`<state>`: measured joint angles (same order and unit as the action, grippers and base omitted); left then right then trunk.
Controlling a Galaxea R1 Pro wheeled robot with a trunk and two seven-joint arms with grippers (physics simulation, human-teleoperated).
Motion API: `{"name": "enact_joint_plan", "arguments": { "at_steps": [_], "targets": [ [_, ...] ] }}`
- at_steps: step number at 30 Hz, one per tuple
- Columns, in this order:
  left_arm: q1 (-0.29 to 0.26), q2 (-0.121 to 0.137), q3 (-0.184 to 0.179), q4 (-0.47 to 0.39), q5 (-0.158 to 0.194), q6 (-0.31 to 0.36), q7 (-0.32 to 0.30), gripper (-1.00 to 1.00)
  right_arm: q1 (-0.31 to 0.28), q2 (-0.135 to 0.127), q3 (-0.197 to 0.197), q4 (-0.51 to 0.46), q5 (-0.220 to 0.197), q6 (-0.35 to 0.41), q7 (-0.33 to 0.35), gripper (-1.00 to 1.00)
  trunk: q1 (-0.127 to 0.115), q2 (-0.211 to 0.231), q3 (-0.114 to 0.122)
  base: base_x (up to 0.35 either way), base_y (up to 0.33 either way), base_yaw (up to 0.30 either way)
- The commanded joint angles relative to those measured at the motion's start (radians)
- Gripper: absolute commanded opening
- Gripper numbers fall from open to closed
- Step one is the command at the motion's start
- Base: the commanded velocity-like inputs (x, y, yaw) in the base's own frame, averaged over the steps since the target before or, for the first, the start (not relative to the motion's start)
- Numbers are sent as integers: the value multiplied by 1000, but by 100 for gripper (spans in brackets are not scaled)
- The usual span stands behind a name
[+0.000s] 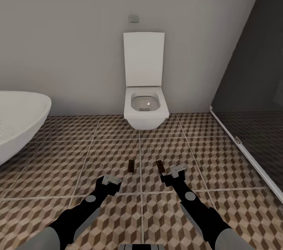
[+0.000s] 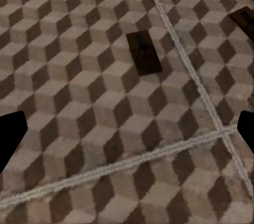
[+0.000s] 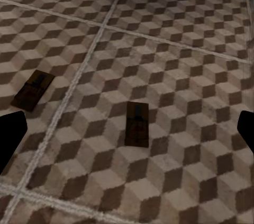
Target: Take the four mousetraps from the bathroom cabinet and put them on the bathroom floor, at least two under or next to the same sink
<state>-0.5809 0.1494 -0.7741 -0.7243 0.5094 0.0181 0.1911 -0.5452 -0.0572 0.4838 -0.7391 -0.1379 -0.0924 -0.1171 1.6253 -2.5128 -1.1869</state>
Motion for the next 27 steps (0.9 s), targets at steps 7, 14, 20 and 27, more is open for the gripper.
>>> {"name": "enact_joint_plan", "arguments": {
  "at_steps": [7, 14, 20, 27],
  "targets": [
    [1, 17, -8, 35, 10, -12, 10, 100, 3, -20, 8, 1, -12, -5, -8, 100, -3, 1, 38, 0, 0, 0],
    [4, 22, -8, 114, 12, -85, 10, 100, 7, -57, 8, 12, -20, -9, -4, 100, -6, 3, 76, 0, 0, 0],
    [9, 22, -8, 165, 12, -131, 10, 100, 8, -66, 8, 66, -40, -54, -3, 100, -9, 4, 109, 0, 0, 0],
    [38, 22, -8, 191, 12, -181, 10, 100, 8, -68, 8, 162, -62, -155, -4, 100, -12, 6, 147, 0, 0, 0]
  ]
}}
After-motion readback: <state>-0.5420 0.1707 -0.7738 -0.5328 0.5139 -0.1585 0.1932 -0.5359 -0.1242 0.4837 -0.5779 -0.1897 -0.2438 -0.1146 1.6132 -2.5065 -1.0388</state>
